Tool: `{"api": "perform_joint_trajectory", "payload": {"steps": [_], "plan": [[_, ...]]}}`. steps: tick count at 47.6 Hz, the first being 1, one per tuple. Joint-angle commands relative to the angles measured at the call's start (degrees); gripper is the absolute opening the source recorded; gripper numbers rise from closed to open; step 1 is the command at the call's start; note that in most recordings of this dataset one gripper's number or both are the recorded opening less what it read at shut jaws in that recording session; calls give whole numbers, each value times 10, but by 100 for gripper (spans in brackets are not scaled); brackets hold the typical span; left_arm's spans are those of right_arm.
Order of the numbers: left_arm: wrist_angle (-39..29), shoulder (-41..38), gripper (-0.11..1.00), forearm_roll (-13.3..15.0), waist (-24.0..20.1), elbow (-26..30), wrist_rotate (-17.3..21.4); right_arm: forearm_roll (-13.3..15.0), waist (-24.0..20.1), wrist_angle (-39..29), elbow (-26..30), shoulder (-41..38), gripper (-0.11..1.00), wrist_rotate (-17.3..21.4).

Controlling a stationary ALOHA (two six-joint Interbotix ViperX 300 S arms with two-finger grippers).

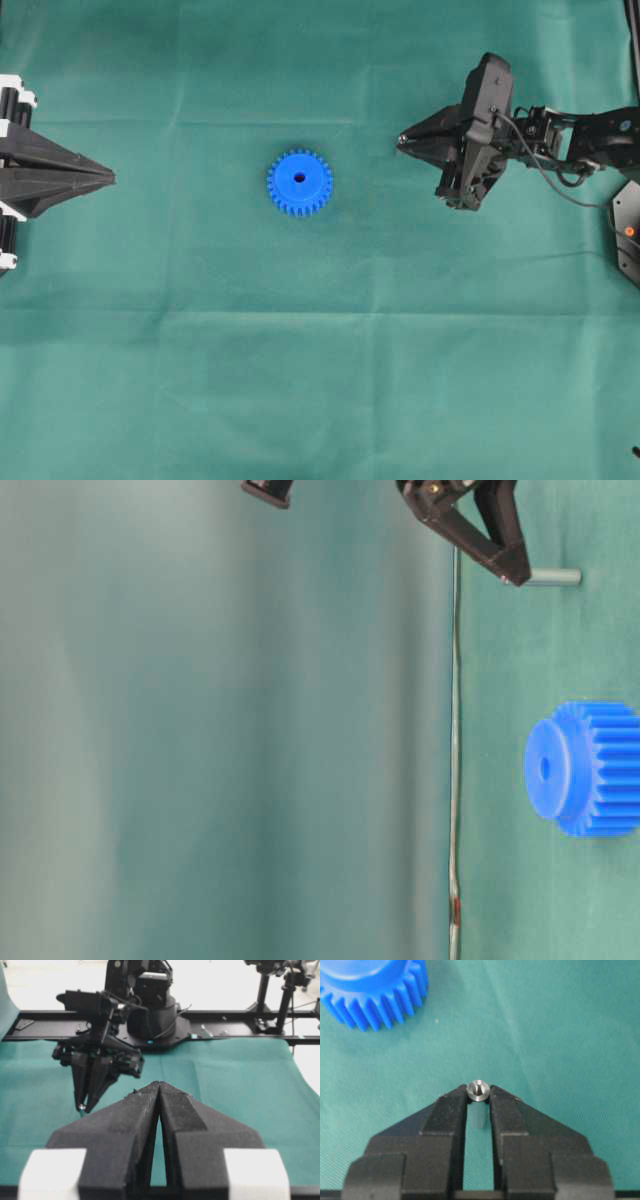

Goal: Insert the shaft placed at a random location into the center hole of the medium gear at another random location.
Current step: 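Lower and close the right gripper on the silver shaft, lift it, then carry the shaft left with the right gripper over the blue gear's hole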

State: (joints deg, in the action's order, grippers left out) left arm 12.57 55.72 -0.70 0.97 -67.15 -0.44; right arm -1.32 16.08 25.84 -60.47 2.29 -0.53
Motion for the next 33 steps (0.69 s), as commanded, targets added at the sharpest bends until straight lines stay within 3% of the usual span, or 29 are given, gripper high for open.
{"api": "perform_joint_trajectory", "payload": {"steps": [1, 13, 33], "plan": [[4, -2, 0, -2, 0, 14, 0, 0, 2, -34, 18, 51, 13, 0], [4, -1, 0, -2, 0, 14, 0, 0, 0, -105, 31, 127, 13, 0], [4, -1, 0, -2, 0, 13, 0, -3, -18, -117, 46, 121, 13, 4]]}}
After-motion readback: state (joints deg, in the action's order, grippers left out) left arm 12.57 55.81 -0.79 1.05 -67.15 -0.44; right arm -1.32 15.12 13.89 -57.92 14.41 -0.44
